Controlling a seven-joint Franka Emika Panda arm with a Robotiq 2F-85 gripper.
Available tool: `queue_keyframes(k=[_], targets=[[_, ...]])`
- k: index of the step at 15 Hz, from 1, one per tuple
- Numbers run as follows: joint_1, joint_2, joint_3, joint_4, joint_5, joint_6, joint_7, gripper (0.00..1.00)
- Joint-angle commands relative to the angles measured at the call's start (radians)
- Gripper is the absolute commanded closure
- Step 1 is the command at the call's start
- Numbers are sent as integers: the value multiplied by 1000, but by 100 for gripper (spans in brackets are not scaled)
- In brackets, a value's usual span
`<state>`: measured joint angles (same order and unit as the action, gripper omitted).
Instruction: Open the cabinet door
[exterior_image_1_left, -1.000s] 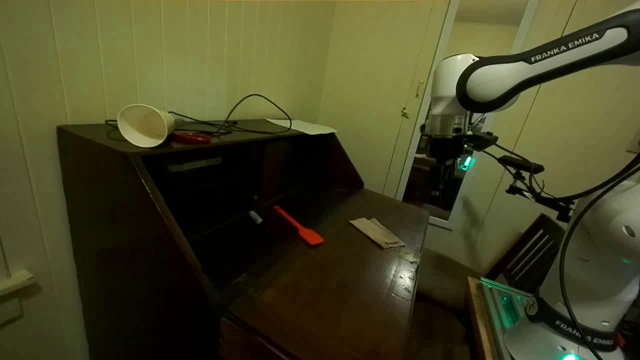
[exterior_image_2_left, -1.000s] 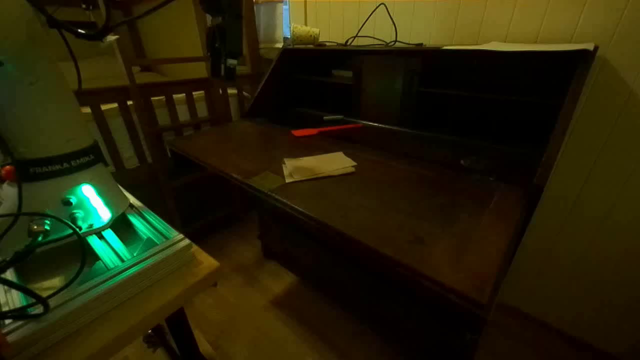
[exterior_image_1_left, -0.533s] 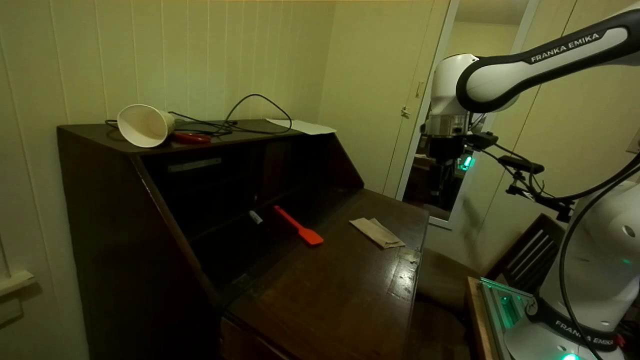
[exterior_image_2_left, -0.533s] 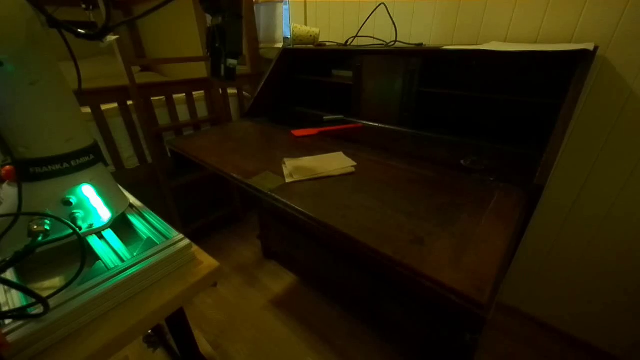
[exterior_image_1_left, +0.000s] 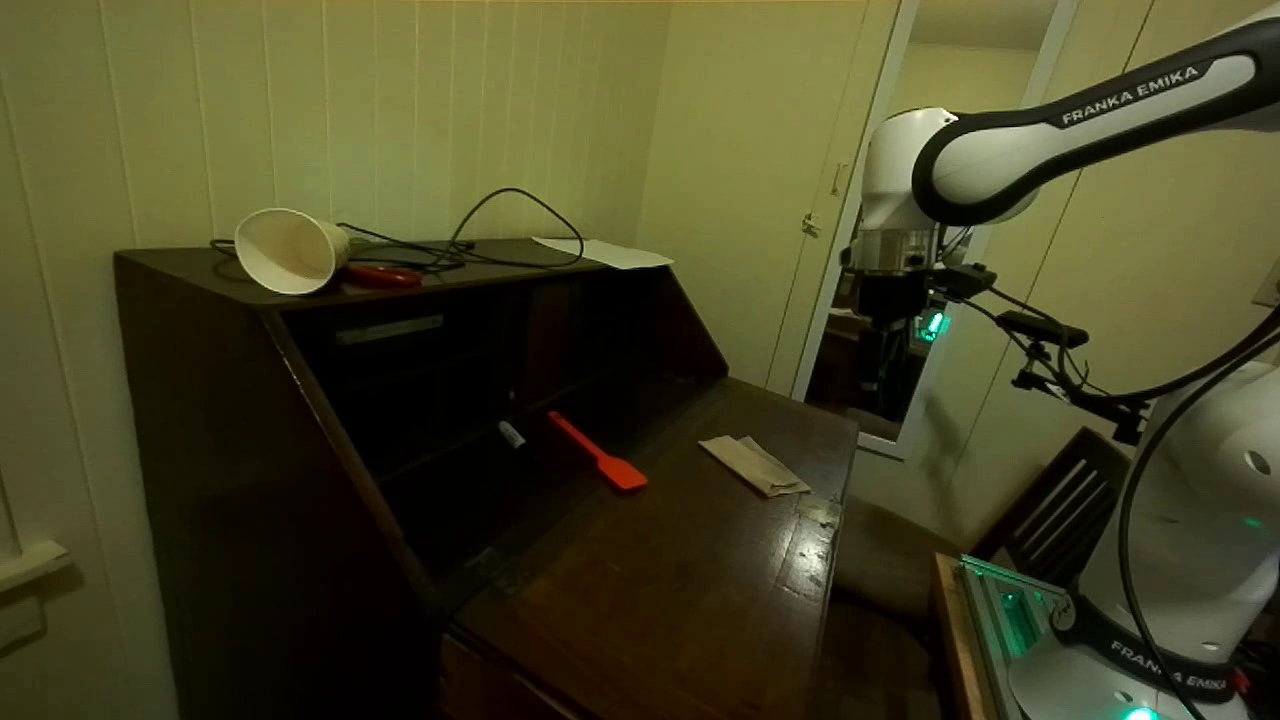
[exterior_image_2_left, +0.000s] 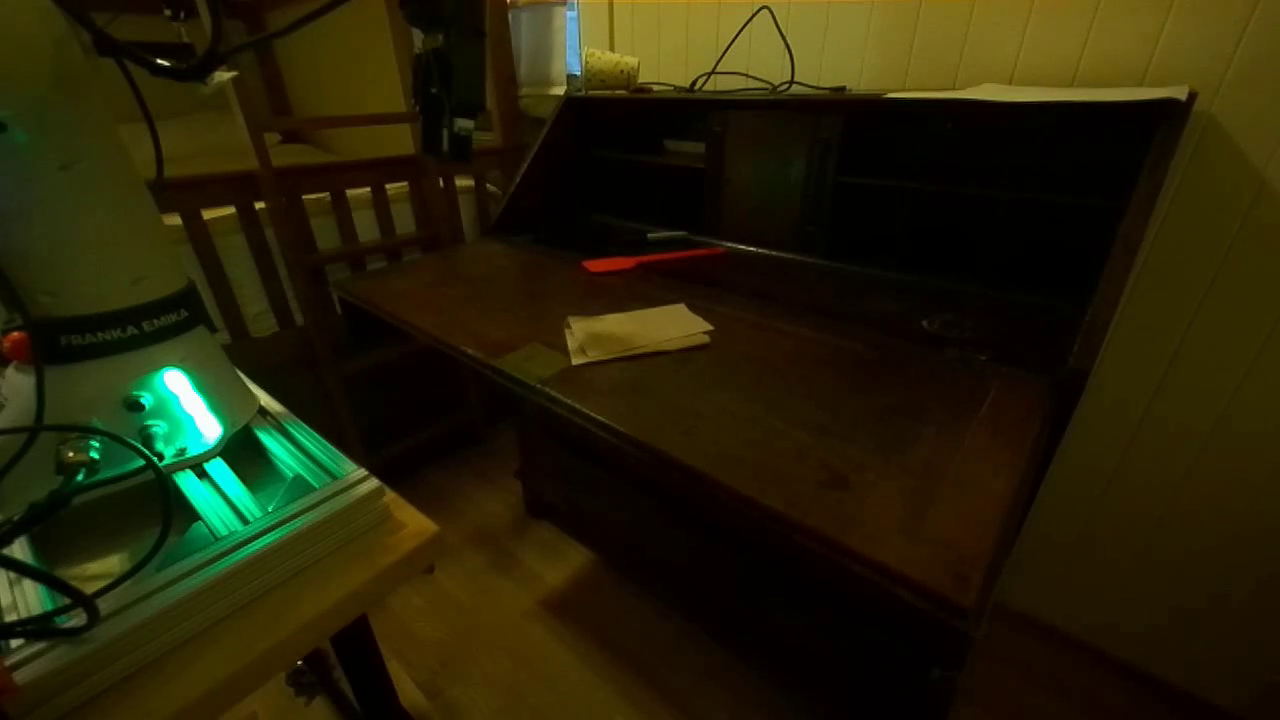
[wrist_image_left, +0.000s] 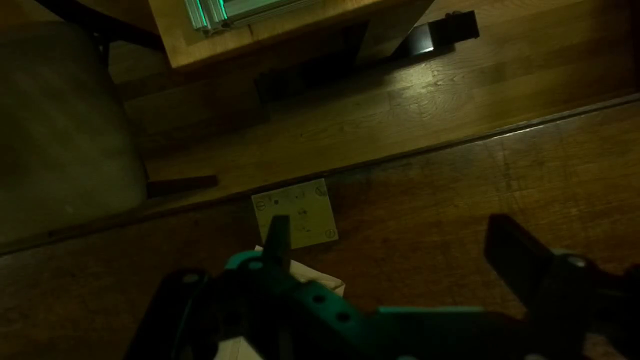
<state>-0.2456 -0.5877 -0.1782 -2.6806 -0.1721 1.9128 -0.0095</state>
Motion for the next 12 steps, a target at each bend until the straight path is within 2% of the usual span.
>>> queue_keyframes(k=[1,6,10,12], targets=[[0,21,-11,16,40,83,48,0],[2,93,-9,101,86,299,100,0],[7,190,9,190,105,385,149,0],[24,218,5,222,145,374,146,0]])
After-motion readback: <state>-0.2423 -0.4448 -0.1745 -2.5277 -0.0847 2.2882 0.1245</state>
